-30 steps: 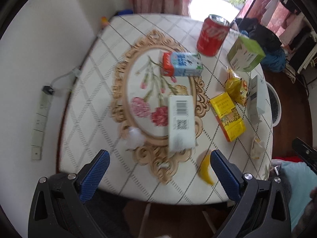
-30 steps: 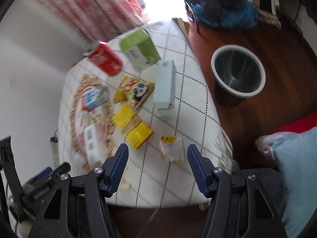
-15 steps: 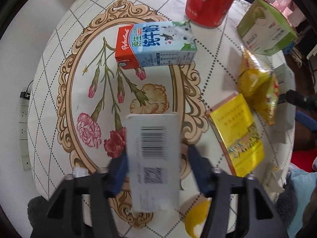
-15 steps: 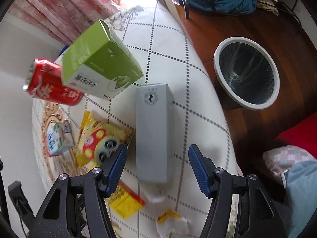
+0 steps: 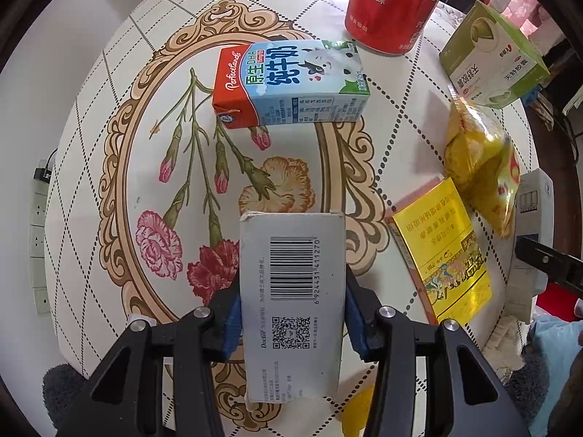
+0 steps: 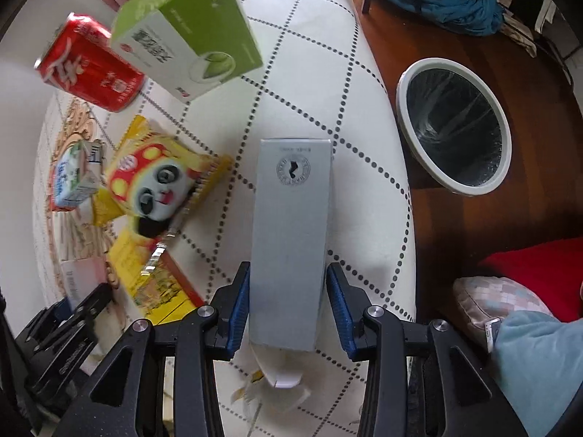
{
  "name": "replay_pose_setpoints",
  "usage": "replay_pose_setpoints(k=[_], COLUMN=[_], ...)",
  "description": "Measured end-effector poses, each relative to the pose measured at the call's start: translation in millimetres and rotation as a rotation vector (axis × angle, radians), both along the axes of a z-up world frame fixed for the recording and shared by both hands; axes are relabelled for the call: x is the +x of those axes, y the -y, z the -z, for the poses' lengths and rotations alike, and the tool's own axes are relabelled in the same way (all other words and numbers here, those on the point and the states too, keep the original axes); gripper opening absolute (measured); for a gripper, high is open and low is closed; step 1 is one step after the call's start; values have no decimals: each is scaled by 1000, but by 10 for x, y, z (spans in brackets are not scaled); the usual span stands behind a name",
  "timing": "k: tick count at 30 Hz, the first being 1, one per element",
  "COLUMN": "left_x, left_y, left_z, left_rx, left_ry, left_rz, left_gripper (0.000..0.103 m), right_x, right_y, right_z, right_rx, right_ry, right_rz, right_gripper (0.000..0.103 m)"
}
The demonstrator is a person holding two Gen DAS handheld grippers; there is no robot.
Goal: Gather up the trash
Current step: 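Carry both boxes over the trash bin and open both tools to drop them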
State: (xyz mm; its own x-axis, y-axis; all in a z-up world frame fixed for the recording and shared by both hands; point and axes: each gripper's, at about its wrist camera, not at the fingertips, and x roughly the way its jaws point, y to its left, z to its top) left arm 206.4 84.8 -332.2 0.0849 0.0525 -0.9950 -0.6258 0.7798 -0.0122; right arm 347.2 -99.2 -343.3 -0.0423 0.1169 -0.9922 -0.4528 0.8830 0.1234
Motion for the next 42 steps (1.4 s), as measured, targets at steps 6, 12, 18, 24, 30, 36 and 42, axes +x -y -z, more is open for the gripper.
replay_pose_setpoints(k=[6,12,18,24,30,36,42], left_x=[-103,-199,-224,34,622,1586,2647], left_y=[25,152,358,581,989,1495,1973], left_z=[-115,-684,-1379,-1945,-2151,-1876,-1336], left_rx=[52,136,209,231,169,35,-111], left_ry=[18,102,223,341,418,414,333], left_rz=[4,27,59,106,214,345,443], left_gripper=[42,42,42,42,42,42,42], right_x=[-90,-249,-300,-207,260,1011,1737], right_y=[-57,10,99,466,1084,1890,2448], right_z=[-156,-638,-1159,-1633,-1930,-1739,-1073], right_rx=[35,151,237,320,356,281,215], right_ry=[63,129,180,236,288,328,249], right_rz=[-30,-34,-34,-12,68,210,349], right_gripper=[36,36,36,36,36,36,36])
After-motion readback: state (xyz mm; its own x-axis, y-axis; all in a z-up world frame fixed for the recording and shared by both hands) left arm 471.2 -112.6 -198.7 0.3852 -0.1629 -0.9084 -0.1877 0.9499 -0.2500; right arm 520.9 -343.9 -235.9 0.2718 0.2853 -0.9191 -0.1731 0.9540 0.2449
